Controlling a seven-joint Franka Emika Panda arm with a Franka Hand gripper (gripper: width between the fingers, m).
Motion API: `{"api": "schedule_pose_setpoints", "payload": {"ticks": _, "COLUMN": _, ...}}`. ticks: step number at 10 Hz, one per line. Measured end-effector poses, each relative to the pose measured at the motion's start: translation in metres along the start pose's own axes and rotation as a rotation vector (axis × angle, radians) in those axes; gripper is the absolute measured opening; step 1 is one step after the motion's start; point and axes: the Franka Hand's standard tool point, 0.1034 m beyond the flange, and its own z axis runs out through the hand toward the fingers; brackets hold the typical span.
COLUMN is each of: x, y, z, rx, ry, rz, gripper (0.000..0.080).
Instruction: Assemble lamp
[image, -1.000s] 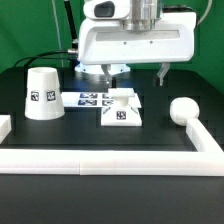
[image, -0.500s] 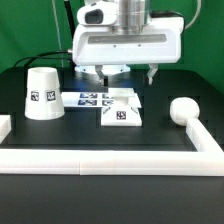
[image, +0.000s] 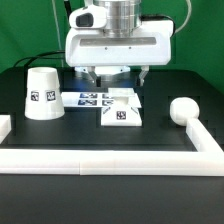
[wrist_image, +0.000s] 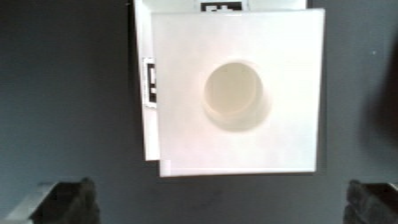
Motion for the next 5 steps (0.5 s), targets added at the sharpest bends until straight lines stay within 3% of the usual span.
{"api": "schedule_pose_setpoints", "payload": {"ticks": 2, "x": 0.0, "y": 0.0, "z": 0.0, "rx": 0.0, "ry": 0.002, "rz": 0.0, "gripper": 0.07}}
{"api": "schedule_pose_setpoints", "payload": {"ticks": 5, "x": -0.015, "y": -0.003, "z": 0.013, "rx": -0.004, "ry": 0.017, "rz": -0.009, "gripper": 0.07}}
